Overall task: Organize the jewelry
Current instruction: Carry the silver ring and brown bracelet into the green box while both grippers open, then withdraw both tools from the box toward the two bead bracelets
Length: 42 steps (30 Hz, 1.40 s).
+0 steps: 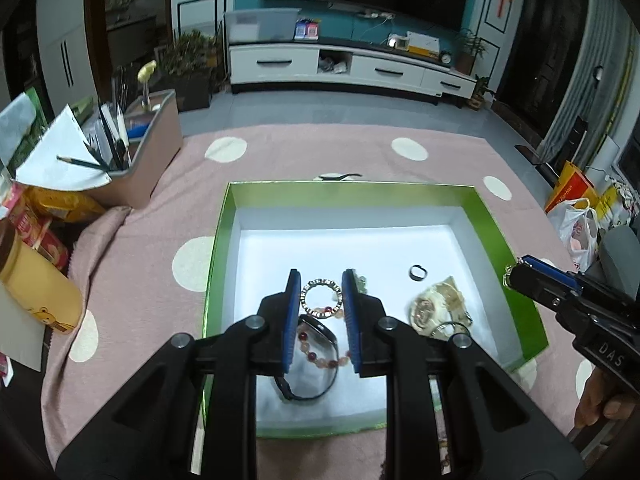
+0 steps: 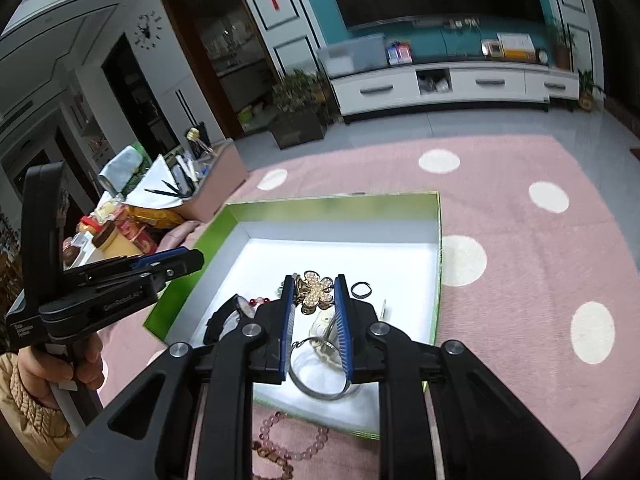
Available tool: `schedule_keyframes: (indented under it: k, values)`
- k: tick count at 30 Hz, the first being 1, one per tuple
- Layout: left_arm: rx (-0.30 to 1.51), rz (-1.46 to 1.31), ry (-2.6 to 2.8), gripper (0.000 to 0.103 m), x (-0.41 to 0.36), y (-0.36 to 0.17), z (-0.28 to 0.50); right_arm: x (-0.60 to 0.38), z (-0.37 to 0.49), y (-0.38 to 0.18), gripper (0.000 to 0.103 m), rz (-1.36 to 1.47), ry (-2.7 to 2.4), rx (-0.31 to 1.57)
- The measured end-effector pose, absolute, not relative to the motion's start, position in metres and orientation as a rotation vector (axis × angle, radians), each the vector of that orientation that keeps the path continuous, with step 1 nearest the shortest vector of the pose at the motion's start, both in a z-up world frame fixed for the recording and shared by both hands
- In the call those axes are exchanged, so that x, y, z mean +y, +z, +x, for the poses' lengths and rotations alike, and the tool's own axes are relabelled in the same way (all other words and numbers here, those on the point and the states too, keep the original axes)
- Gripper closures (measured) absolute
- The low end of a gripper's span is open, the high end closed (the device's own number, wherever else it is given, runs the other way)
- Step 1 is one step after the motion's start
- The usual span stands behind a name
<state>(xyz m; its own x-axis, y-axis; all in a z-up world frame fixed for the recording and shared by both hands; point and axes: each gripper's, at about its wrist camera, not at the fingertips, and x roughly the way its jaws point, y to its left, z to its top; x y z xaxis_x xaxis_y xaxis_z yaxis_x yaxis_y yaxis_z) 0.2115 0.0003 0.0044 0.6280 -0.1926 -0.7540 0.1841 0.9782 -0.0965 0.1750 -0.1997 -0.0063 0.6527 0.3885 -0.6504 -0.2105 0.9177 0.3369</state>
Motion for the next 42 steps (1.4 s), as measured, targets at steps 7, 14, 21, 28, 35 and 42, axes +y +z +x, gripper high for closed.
schedule_keyframes:
  k: [7,14,21,28,35,42]
  values:
    - [0.963,-0.071,-0.206,0.082,0.012,-0.019,0.245,-0.195,0.211,-0.021,0.084,0.255,0.321,0.876]
    - [1.016,-0.065,-0.201,0.082,0.008,-0.035,0.261,-0.193,0.235,-0.039,0.084,0.246,0.273,0.945]
    - [1.028,-0.045,-0.177,0.082,0.006,-0.043,0.266,-0.193,0.24,-0.045,0.083,0.221,0.254,0.951]
    - [1.009,-0.015,-0.164,0.055,0.004,-0.039,0.261,-0.194,0.229,-0.037,0.073,0.195,0.252,0.913]
    - [0.956,0.033,-0.159,0.038,-0.002,-0.023,0.243,-0.2,0.203,-0.024,0.057,0.202,0.26,0.872]
    - [0.893,0.092,-0.156,0.026,-0.011,-0.004,0.22,-0.209,0.176,-0.007,0.038,0.225,0.25,0.825]
